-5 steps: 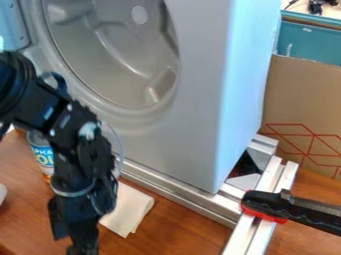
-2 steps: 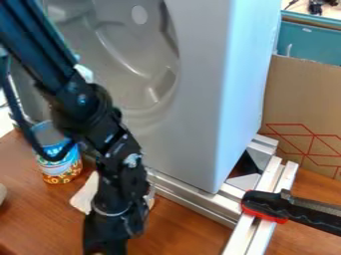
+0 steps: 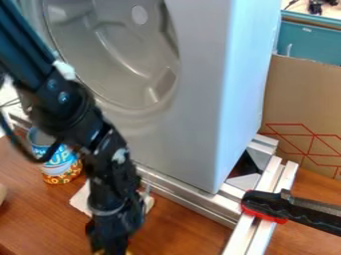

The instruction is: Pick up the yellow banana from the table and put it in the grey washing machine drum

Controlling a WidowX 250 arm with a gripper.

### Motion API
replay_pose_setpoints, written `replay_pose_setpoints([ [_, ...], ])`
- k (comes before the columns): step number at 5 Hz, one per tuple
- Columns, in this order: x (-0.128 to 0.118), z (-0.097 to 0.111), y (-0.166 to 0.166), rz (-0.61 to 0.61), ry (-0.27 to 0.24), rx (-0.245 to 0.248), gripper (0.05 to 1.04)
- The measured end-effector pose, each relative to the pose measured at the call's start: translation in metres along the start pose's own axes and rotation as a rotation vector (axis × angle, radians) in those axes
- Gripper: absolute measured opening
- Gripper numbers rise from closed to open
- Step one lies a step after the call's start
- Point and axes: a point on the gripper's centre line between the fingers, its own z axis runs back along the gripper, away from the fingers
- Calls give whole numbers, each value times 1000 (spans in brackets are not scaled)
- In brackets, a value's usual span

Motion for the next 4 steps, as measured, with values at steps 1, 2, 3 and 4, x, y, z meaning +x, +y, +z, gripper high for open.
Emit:
replay_pose_setpoints([
  [1,-6,15,-2,33,-23,22,521],
  [2,-6,34,0,72,-67,37,521],
  [3,12,61,14,140,-120,92,521],
  [4,16,101,38,234,-236,156,521],
])
